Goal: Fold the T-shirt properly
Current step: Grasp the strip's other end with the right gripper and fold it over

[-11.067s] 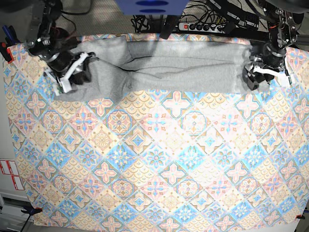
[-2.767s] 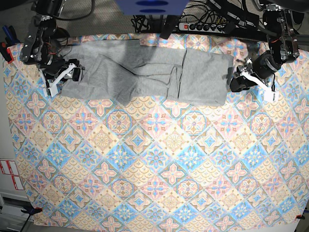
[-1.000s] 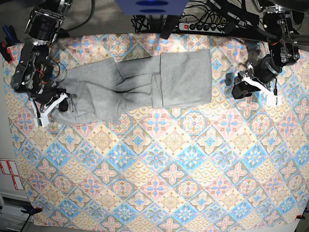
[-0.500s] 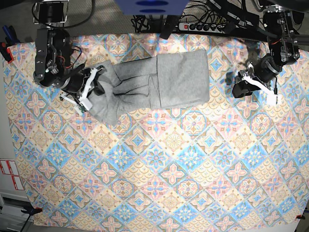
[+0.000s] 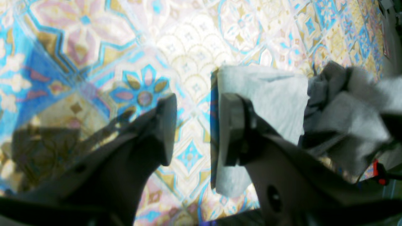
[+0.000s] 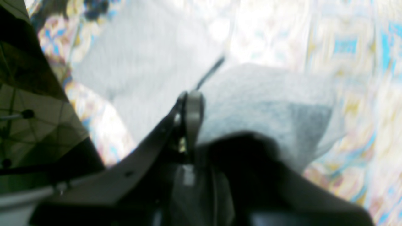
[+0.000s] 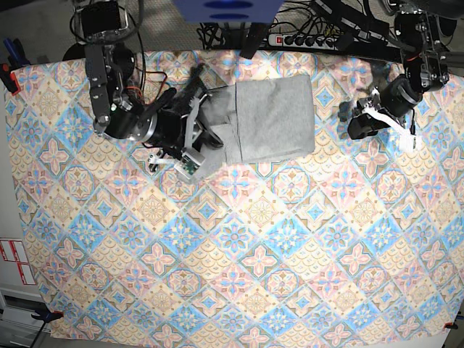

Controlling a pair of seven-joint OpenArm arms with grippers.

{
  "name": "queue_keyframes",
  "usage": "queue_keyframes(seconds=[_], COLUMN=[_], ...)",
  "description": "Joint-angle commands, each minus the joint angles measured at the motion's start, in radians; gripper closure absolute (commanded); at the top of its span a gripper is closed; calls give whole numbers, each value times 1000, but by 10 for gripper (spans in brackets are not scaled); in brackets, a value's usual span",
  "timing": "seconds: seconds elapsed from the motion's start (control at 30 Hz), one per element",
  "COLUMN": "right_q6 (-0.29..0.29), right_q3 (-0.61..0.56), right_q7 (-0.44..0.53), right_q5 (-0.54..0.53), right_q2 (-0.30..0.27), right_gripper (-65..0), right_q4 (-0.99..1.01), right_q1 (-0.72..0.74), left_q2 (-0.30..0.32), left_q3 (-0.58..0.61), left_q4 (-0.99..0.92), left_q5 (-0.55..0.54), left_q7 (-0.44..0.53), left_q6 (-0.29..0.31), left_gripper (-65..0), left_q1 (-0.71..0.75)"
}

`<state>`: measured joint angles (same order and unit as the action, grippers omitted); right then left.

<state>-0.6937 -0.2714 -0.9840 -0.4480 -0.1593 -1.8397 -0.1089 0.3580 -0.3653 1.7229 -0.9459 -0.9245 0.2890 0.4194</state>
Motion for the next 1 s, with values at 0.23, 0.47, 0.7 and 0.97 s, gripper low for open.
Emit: queue_keyframes(seconds=[0.23, 0.47, 0.7, 0.97], right_q6=[-4, -4, -4, -4], right_q3=[-110, -296, -483, -493], right_q7=[26, 21, 26, 29], right_q5=[-21, -21, -21, -21], right_q2=[71, 71, 74, 76], right_gripper=[-2, -2, -4, -184], right_q4=[18, 44, 257, 346], right_q1=[73, 177, 300, 312], left_q2=[14, 14, 14, 14], left_q3=[-8, -7, -4, -2], left_q4=[15, 15, 15, 15], left_q5=[-15, -15, -15, -14], left_q7=[18, 18, 18, 18], left_q6=[8, 8, 8, 8], left_gripper=[-235, -235, -235, -235], left_q1=[17, 17, 17, 17])
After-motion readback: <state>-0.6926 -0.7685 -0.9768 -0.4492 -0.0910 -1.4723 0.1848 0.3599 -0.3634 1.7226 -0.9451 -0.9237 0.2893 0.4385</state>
